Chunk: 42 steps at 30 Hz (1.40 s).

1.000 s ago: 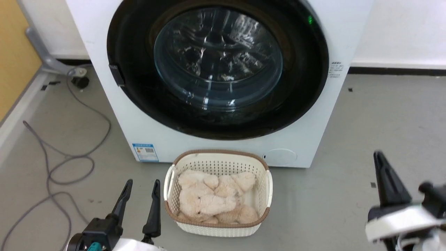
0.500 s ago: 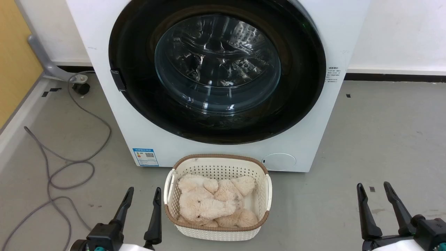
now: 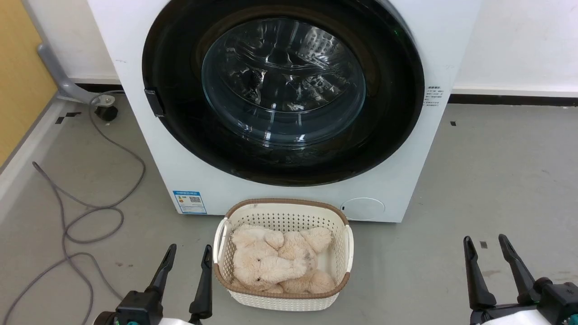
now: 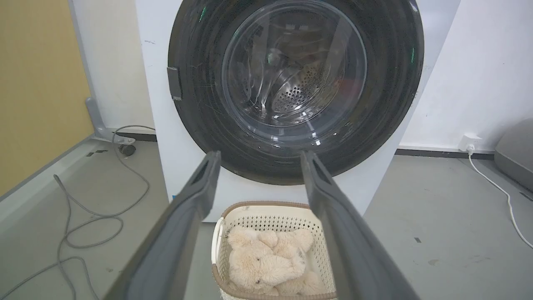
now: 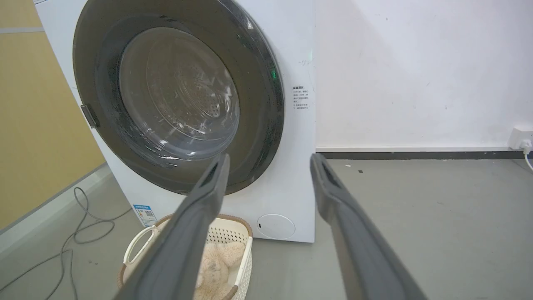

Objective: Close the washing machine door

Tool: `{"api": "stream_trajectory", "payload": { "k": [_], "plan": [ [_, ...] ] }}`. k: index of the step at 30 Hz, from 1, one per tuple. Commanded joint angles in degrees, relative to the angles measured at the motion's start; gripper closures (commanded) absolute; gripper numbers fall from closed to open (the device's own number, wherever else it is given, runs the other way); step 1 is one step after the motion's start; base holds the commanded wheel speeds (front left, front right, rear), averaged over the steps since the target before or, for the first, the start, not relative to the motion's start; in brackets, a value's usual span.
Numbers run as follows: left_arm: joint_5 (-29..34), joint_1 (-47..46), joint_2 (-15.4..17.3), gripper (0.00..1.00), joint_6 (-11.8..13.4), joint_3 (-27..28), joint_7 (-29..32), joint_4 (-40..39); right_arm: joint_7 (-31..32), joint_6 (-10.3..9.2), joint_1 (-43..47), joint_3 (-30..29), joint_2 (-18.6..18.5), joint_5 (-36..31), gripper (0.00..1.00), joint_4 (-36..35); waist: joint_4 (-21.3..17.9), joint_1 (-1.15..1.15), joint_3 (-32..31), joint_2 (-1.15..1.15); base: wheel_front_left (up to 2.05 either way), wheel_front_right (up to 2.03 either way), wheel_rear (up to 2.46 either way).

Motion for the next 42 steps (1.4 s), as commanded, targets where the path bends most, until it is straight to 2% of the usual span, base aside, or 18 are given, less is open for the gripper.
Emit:
{"api": "stream_trajectory", "payload": {
  "k": [1, 2, 3, 42],
  "plan": [
    [0.13, 0.34, 0.02, 0.0, 0.21, -0.12, -0.32, -0.24, -0.25, -0.04, 0.7, 0.04, 0.05, -0.49, 0.0, -0.39, 0.03, 0.0, 0.03, 0.0, 0.0, 0.0, 0.0],
    [-0.31, 0.35, 0.02, 0.0, 0.04, -0.22, -0.32, -0.41, -0.25, -0.04, 0.73, 0.11, 0.05, -0.5, 0.0, -0.41, 0.04, 0.0, 0.05, 0.0, 0.0, 0.0, 0.0],
    [-0.46, 0.0, 0.0, 1.0, -0.08, -0.14, 0.0, -0.24, 0.0, 0.0, 0.0, 0.1, 0.0, 0.0, 1.0, -0.02, 0.04, 0.0, 0.05, 0.0, 0.0, 0.0, 0.0],
    [2.05, -1.31, 0.0, 1.0, 1.15, 0.84, 4.31, -1.62, 4.3, 0.0, -1.28, 0.92, 0.7, -3.05, 1.0, -1.27, -0.36, 0.0, 0.26, 0.0, 0.0, 0.0, 0.0]
  ]
}}
